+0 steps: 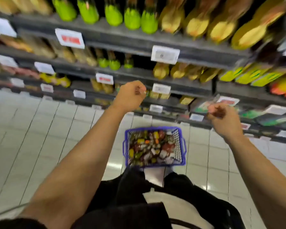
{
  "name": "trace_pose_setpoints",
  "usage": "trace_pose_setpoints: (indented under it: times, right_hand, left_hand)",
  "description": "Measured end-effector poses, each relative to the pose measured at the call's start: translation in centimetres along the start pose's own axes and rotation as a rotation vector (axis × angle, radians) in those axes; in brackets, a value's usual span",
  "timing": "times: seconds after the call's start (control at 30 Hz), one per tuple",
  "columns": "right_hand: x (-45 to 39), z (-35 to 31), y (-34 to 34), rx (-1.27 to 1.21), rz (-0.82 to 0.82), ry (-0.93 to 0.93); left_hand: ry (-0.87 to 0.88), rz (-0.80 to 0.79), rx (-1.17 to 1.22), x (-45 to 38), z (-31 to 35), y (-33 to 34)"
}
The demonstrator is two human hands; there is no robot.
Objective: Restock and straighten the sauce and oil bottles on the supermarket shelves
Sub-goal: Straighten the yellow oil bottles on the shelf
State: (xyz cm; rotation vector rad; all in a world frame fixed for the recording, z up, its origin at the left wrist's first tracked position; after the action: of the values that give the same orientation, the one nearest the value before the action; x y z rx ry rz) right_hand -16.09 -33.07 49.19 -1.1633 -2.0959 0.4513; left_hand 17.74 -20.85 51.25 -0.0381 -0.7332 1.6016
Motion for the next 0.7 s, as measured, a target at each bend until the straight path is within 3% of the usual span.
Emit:
trace_pose_setpoints:
  times: [0.17,0.33,0.57,0.7]
  right_hand:
    - [-0.1,9.2,11.3,0.099,-0.357,0.161]
    - [2.1,16.8,20.2,0.139,-0.65,0.293]
    - [4.5,26.4,23.8,0.113,-0.717,0.43]
    - [3.6,29.9,26.3,0.096,-0.706,0.5]
  left_hand:
    - [-0.405,-0.038,-0.035,2.7,-11.7,8.7]
    - [-0.686,-0.115,0.105,6.7,-19.5,18.6]
    - [-0.957,-0.12,0.171,11.3,-28.8,28.5]
    - [-0.993,-0.173,0.142,11.1,-33.2,32.5]
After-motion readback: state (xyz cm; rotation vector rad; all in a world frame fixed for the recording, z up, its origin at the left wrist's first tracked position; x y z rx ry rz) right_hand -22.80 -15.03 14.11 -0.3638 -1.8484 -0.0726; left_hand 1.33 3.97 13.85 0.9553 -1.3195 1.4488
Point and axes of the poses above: each hand's wrist, its own x-axis away from the middle knuckle, its own y-axis out of the palm, z = x × y, the point moved 9 cm from there along -x, towards the middle knuckle, and after that the axes turned 13 degrees about -z, right-handed, at the moved point
